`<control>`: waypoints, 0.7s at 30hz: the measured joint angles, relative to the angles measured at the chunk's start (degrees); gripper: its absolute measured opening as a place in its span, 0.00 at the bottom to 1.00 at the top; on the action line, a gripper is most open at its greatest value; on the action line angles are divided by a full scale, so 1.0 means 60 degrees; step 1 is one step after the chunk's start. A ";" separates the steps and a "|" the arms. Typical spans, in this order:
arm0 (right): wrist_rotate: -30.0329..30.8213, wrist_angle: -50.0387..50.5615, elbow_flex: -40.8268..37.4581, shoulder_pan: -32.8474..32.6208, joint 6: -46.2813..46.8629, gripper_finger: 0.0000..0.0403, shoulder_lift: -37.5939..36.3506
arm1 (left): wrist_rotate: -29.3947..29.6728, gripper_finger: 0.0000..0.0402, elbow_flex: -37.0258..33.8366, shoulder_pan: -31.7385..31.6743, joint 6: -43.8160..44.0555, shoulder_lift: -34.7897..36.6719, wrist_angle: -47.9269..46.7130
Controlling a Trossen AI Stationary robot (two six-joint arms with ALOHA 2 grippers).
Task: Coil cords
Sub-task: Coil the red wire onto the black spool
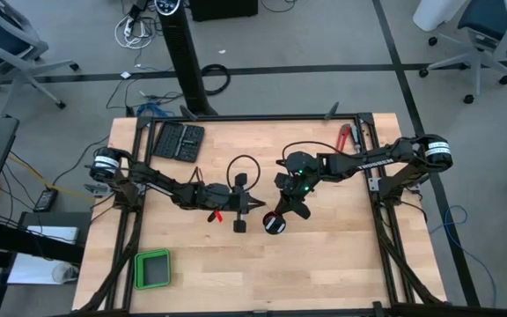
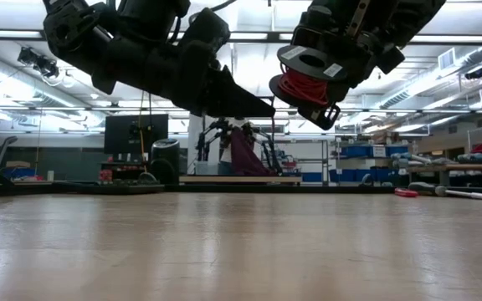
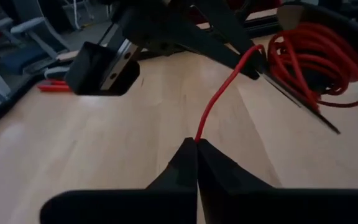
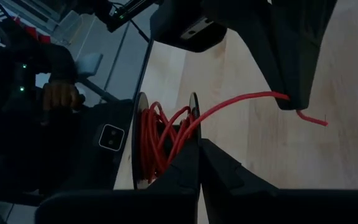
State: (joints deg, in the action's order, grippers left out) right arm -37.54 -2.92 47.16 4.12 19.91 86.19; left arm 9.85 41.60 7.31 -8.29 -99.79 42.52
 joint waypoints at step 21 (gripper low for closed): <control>0.2025 0.1332 0.0004 0.0423 -0.1266 0.01 -0.0004 | -0.1636 0.00 -0.0011 -0.0004 0.2684 0.0415 -0.1878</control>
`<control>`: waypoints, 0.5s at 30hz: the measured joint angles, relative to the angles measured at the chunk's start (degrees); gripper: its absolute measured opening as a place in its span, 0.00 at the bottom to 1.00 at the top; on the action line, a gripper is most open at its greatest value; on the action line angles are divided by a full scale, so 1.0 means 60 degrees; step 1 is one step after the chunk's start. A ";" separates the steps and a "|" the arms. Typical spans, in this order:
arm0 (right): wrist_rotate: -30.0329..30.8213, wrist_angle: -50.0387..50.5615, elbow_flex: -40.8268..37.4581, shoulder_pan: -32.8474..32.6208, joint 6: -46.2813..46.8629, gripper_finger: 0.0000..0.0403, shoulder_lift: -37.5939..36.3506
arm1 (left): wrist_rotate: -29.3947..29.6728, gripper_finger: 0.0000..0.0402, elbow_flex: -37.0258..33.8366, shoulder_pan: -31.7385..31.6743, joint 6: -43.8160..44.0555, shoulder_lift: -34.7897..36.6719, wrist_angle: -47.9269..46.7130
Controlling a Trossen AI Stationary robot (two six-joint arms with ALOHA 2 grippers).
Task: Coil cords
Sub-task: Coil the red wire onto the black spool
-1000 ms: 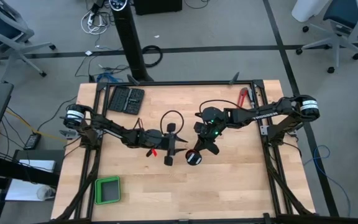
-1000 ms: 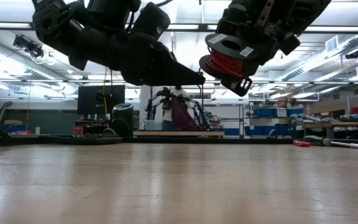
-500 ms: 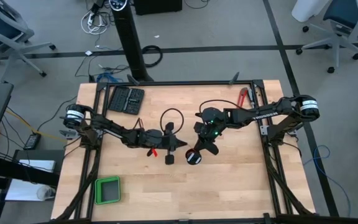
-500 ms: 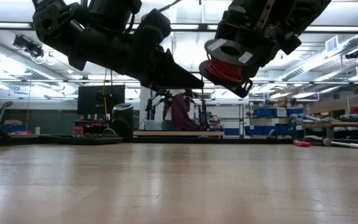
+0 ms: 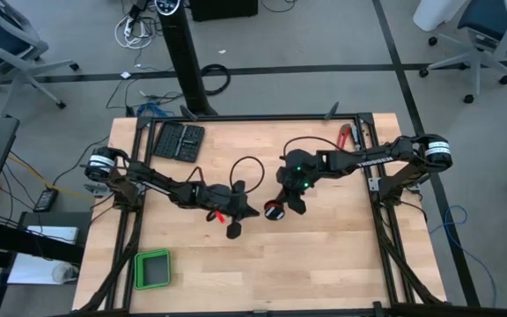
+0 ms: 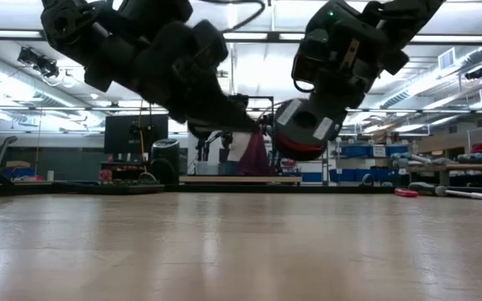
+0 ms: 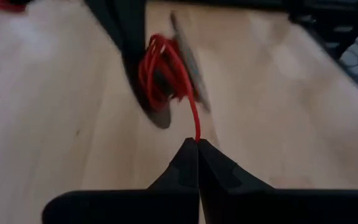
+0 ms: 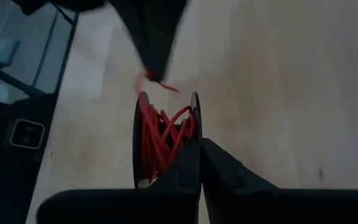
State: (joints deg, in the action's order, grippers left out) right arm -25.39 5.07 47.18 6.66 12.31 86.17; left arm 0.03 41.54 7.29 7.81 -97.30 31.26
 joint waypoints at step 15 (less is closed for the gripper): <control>0.0365 -0.1576 0.0000 0.0102 -0.0003 0.01 -0.0007 | 0.0512 0.00 0.0004 0.0000 0.0345 -0.0004 -0.0411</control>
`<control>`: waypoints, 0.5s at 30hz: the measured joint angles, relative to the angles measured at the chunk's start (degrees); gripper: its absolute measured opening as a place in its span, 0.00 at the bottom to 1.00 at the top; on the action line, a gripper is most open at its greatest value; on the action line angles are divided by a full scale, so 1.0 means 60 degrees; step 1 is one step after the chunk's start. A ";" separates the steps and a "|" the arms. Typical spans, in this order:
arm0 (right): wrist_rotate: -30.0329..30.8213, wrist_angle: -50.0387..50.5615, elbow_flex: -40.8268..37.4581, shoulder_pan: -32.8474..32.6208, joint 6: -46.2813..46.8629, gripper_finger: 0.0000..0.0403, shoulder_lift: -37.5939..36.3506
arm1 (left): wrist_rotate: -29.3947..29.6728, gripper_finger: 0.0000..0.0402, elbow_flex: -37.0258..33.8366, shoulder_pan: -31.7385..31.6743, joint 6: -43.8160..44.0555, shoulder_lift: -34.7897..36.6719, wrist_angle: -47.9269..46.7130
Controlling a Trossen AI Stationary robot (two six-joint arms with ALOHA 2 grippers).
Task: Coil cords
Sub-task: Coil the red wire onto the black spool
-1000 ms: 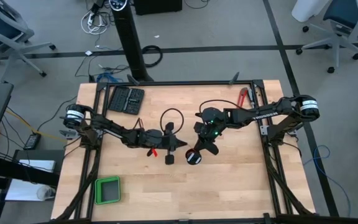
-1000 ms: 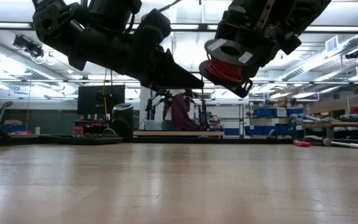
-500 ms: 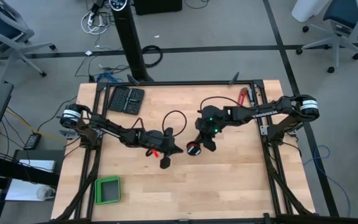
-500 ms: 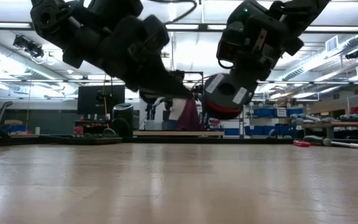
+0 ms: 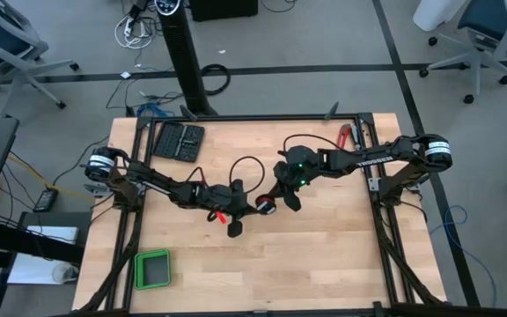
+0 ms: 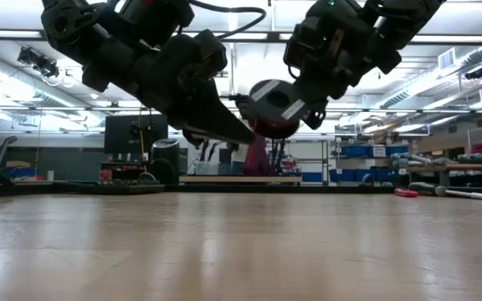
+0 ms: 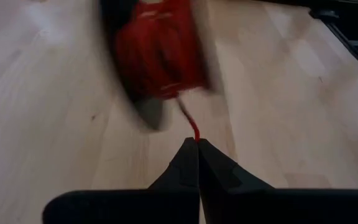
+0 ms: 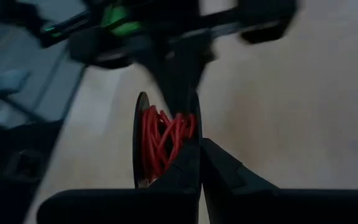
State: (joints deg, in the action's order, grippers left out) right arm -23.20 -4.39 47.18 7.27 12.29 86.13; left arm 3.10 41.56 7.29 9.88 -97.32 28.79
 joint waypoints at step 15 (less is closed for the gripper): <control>0.2762 -0.0647 0.0000 -0.0392 0.0934 0.00 0.0029 | 0.1675 0.00 -0.0011 0.0010 0.0645 -0.0015 0.0402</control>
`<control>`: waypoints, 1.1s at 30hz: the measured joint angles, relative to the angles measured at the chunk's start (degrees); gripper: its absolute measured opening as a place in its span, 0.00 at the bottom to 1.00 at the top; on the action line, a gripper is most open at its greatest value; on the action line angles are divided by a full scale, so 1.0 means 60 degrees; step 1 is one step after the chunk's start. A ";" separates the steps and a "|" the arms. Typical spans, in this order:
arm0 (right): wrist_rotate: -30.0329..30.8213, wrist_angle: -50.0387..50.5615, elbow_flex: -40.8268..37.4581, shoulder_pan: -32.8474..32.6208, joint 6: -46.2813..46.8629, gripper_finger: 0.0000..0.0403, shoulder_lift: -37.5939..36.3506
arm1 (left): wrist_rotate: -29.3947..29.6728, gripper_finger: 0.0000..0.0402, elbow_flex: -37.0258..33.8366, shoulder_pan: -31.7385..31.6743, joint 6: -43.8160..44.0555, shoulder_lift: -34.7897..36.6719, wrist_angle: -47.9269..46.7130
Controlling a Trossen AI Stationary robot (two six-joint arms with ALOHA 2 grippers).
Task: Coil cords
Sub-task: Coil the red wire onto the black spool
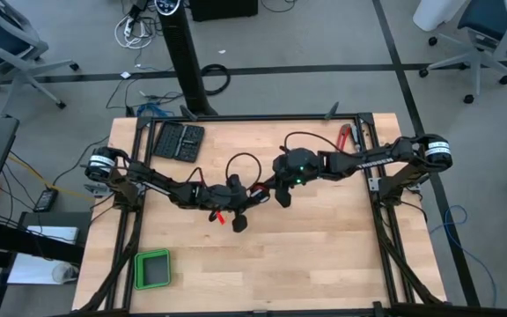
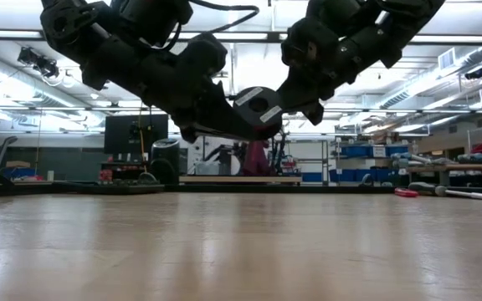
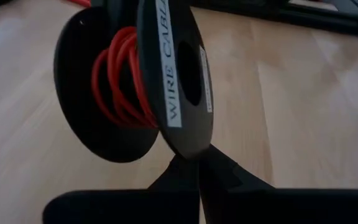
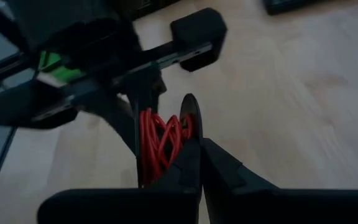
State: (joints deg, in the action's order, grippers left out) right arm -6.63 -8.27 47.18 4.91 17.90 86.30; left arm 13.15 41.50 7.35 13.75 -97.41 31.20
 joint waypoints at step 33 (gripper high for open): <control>0.2816 0.1180 0.0000 -0.1395 0.1498 0.00 0.0131 | 0.0220 0.00 0.0015 0.0336 0.2565 -0.1810 0.2224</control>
State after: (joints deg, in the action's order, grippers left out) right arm 10.27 -1.19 47.18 -3.46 26.89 87.09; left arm 14.47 41.58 9.37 29.14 -108.27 44.54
